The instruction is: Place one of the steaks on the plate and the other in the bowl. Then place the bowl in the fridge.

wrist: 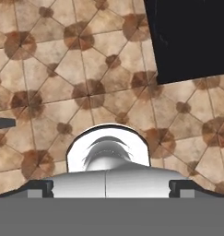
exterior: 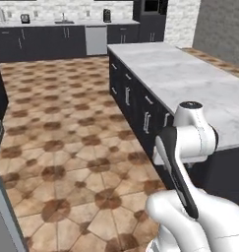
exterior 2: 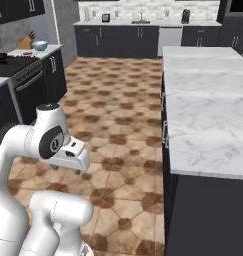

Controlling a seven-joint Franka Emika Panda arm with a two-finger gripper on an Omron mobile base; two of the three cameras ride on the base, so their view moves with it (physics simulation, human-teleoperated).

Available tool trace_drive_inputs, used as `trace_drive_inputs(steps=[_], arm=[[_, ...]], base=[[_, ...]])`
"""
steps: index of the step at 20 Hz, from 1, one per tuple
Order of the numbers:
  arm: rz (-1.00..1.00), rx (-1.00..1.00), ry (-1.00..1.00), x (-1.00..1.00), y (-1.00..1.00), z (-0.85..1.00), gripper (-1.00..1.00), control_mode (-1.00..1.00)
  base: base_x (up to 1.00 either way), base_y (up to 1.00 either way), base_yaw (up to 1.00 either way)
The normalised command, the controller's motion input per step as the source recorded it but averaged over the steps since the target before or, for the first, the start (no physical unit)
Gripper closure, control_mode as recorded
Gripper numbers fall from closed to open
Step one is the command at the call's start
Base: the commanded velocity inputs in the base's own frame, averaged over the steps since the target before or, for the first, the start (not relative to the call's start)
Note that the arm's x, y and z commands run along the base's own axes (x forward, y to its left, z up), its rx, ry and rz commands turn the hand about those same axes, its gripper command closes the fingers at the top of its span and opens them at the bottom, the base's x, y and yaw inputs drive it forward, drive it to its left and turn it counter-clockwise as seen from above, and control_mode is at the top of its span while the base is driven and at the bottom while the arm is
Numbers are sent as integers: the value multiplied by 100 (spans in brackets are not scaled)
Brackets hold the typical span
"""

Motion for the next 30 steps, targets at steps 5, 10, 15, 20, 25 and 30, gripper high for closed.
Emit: trace_drive_inputs(steps=[5,10,15,20,25,30], arm=[[0,0,0,0,0,0,-100,100],[0,0,0,0,0,0,-100,100],[0,0,0,0,0,0,-100,100],[0,0,0,0,0,0,-100,100],[0,0,0,0,0,0,-100,100],[0,0,0,0,0,0,-100,100]], base=[[96,-8,21],[100,4,10],[100,31,0],[100,50,4],[100,15,17],[100,8,8]])
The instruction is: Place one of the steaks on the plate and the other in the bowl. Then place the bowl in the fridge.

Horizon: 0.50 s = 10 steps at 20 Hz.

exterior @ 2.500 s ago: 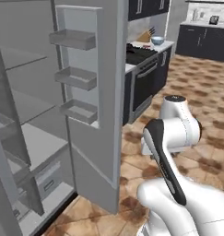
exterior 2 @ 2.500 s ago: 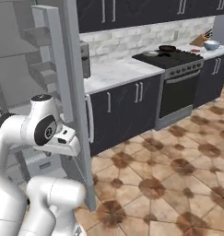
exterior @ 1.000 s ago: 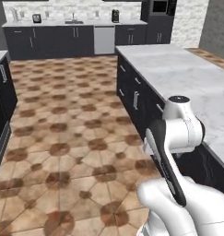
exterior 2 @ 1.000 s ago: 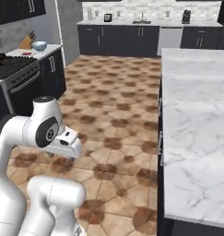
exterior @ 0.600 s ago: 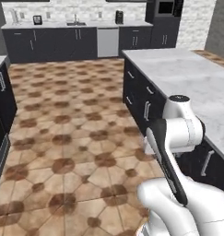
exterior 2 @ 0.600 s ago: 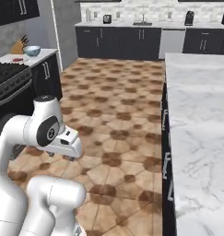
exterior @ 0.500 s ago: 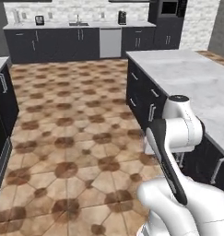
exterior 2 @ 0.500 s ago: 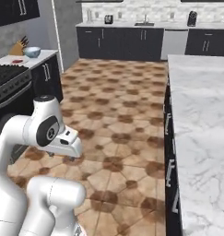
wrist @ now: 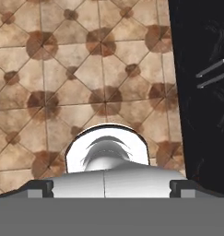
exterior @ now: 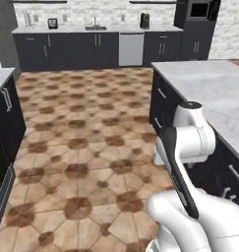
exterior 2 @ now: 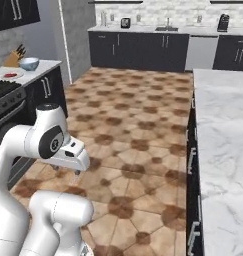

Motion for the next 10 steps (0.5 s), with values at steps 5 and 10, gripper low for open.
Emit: trace_drive_inputs(steps=[5,10], arm=[[0,0,0,0,0,0,-100,100],[0,0,0,0,0,0,-100,100]], base=[[99,41,33],[100,57,40]])
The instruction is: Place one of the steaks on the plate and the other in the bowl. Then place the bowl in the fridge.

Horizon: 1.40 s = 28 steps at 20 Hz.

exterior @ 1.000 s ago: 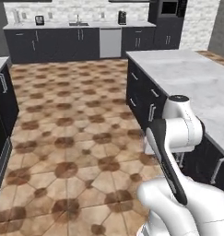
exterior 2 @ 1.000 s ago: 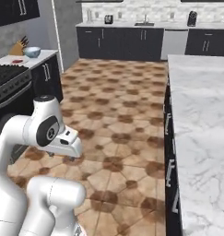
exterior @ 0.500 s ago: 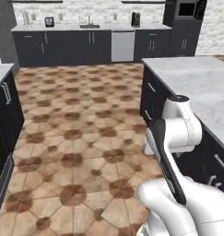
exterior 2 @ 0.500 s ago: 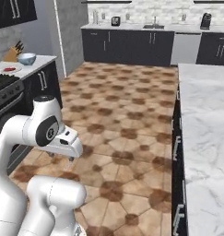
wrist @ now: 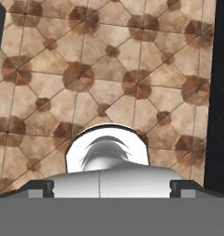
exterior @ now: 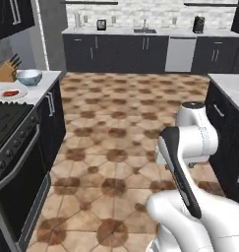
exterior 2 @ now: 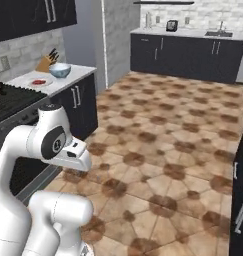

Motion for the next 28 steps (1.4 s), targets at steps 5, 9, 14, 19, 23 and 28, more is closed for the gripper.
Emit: trace_drive_inputs(steps=[5,9,14,19,23,28], arm=[[0,0,0,0,0,0,-100,100],[0,0,0,0,0,0,-100,100],[0,0,0,0,0,0,-100,100],[0,0,0,0,0,0,-100,100],[0,0,0,0,0,0,-100,100],[0,0,0,0,0,0,-100,100]], base=[[99,29,27],[89,-12,42],[91,-27,56],[92,-44,66],[87,-73,62],[87,-95,55]])
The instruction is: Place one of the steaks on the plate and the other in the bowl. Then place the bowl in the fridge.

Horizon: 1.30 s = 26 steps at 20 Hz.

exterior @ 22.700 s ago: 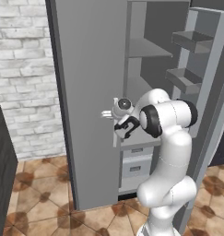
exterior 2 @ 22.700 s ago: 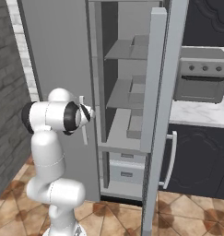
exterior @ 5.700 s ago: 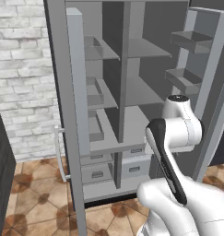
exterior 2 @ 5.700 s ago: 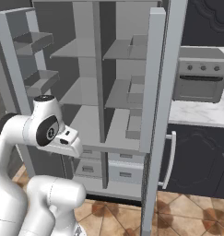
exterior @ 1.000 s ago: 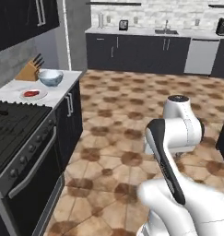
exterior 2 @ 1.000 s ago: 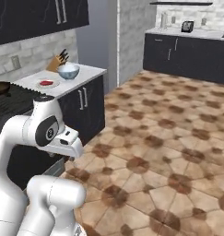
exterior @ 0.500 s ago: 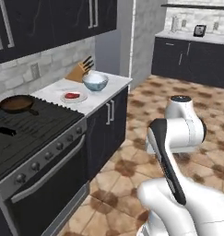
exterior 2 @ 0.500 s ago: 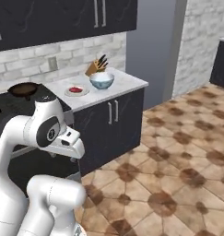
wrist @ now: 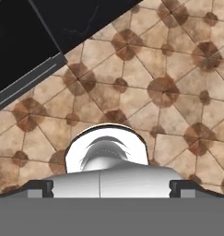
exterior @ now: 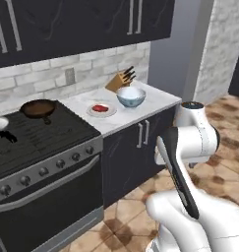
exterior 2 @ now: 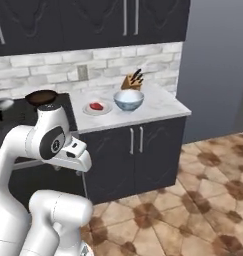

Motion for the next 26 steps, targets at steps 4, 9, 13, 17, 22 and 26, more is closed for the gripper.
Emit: trace_drive_inputs(steps=[4,9,13,17,22,26], arm=[[0,0,0,0,0,0,-100,100],[0,0,0,0,0,0,-100,100],[0,0,0,0,0,0,-100,100],[0,0,0,0,0,0,-100,100],[0,0,0,0,0,0,-100,100],[0,0,0,0,0,0,-100,100]], base=[[80,-100,48],[74,-100,46],[76,-100,43],[78,-100,37],[70,-85,13],[56,3,-2]])
